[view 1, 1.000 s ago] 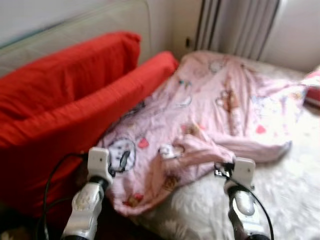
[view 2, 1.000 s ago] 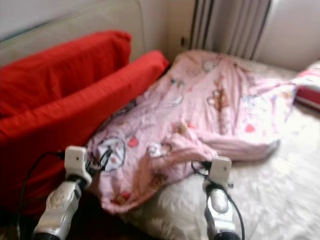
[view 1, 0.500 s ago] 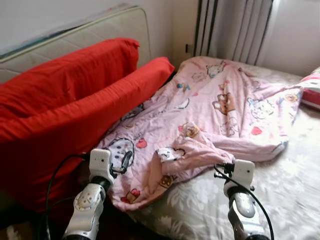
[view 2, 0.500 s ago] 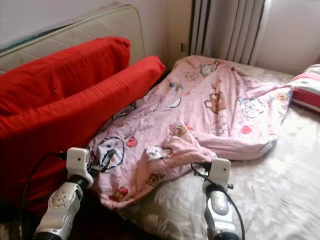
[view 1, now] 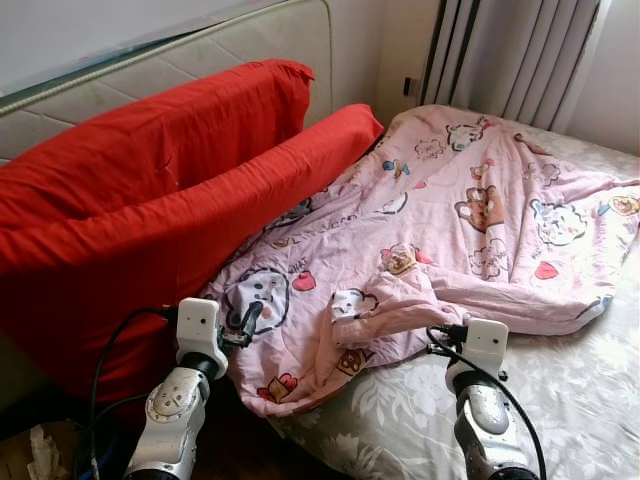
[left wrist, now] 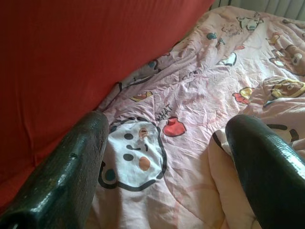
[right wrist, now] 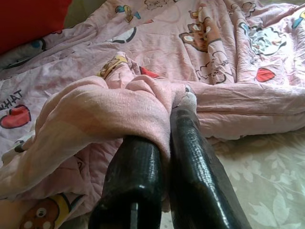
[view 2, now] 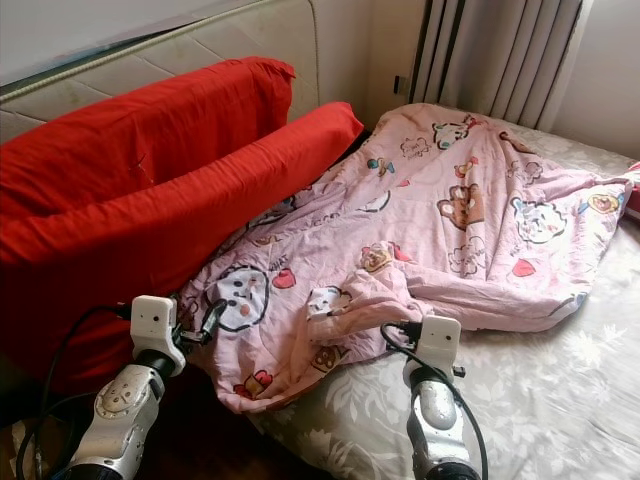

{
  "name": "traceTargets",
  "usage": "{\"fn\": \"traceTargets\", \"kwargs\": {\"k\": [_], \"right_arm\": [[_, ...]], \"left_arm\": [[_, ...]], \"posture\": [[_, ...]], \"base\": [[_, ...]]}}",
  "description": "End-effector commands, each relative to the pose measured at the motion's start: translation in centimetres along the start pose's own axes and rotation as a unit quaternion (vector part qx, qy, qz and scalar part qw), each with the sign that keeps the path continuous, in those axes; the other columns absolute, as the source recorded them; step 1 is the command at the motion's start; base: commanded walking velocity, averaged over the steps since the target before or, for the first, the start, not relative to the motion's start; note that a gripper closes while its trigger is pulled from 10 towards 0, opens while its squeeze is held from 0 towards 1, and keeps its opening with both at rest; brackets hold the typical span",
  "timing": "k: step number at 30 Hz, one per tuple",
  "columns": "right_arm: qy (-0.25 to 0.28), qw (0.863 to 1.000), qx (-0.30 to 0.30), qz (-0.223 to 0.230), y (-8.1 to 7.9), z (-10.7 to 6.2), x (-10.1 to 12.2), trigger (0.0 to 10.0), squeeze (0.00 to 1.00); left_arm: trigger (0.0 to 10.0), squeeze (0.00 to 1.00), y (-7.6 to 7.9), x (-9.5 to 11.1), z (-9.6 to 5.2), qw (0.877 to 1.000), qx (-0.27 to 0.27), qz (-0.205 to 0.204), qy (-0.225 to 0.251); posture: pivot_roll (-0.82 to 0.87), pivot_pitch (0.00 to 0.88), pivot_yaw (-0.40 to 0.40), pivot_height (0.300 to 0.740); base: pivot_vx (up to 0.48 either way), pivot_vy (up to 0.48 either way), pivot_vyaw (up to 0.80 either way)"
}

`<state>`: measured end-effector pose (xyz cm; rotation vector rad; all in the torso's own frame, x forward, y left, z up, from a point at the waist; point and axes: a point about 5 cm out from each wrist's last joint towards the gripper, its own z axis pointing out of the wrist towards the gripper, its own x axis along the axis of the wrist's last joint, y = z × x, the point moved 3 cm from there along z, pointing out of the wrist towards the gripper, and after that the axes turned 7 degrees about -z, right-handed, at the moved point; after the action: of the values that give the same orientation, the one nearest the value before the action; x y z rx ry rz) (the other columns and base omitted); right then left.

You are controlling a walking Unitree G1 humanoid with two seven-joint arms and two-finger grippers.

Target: Clean up the room

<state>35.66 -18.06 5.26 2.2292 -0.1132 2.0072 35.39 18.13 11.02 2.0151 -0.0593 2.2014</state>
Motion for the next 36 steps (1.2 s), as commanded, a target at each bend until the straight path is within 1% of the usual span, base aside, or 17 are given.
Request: {"fn": "traceTargets", "kwargs": {"k": [1,16,36], "right_arm": [[0.005,1.0,-0.005,0.003,0.13,-0.03,0.13,10.0,0.0],[0.012,1.0,-0.005,0.005,-0.03,-0.09,0.26,10.0,0.0],[0.016,1.0,-0.002,0.006,-0.15,-0.11,0.38,10.0,0.0]], "left_arm": [[10.0,0.0,-0.26,0.0,-0.19,1.0,0.002,0.0,0.002],[10.0,0.0,-0.26,0.01,-0.28,1.0,0.002,-0.001,0.004],[10.0,0.0,-0.11,0.01,-0.33,1.0,0.0,-0.006,0.006]], "posture": [[0.02,0.175,0.029,0.74],[0.02,0.178,0.029,0.74],[0.02,0.182,0.027,0.74]], "base": [[0.0,0.0,0.0],[0.0,0.0,0.0],[-0.274,0.0,0.0]]}}
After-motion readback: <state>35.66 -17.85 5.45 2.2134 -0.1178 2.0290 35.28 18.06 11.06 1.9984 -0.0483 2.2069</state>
